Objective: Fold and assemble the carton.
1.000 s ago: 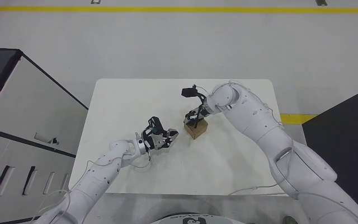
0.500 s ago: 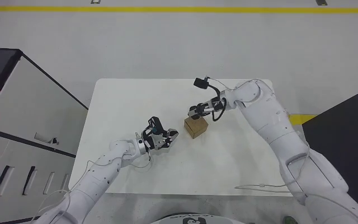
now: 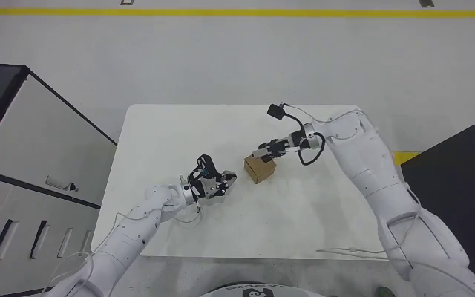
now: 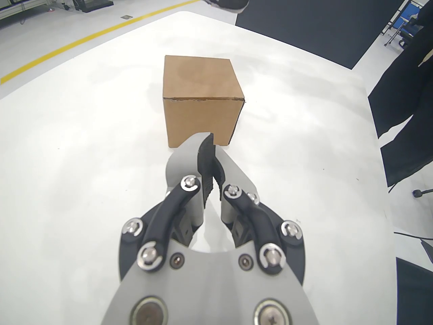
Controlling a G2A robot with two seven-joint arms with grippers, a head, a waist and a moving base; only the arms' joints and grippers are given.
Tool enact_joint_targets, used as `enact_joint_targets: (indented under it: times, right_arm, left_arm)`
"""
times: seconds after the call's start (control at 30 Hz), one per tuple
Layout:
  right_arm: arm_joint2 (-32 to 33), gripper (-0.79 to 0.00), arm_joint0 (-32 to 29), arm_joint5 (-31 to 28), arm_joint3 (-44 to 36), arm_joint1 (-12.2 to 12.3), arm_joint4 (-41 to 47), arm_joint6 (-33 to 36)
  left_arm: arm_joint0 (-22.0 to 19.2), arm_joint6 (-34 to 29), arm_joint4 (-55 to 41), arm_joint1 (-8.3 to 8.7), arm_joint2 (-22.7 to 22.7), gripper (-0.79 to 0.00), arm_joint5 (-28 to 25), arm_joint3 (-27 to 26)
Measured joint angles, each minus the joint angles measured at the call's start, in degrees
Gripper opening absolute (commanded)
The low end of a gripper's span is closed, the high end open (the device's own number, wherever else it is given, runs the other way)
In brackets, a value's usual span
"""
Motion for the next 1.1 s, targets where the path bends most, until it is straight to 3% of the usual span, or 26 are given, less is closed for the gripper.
enact_joint_targets:
  times: [0.17, 0.53, 0.83, 0.9, 1.1]
  right_arm:
    - [2.50, 0.000, -3.95, -0.62, -3.51, 1.46, 4.95, -0.42]
    - [13.43, 0.000, -19.97, 0.47, -19.77, 10.80, 19.90, 0.67]
    - [21.83, 0.000, -29.49, -0.03, -24.95, 16.30, 31.07, 0.18]
    - [22.96, 0.000, -30.66, -0.62, -25.15, 17.07, 31.85, -0.41]
    - [23.22, 0.000, -30.91, -0.86, -25.07, 17.30, 31.67, -0.66]
  left_arm:
    - [0.00, 0.00, 0.00, 0.00, 0.00, -0.785, 0.00, 0.00]
    - [0.00, 0.00, 0.00, 0.00, 0.00, -0.785, 0.00, 0.00]
    - [0.00, 0.00, 0.00, 0.00, 0.00, -0.785, 0.00, 0.00]
    - [0.00, 0.00, 0.00, 0.00, 0.00, -0.542, 0.00, 0.00]
    - [0.00, 0.00, 0.00, 0.00, 0.00, -0.542, 0.00, 0.00]
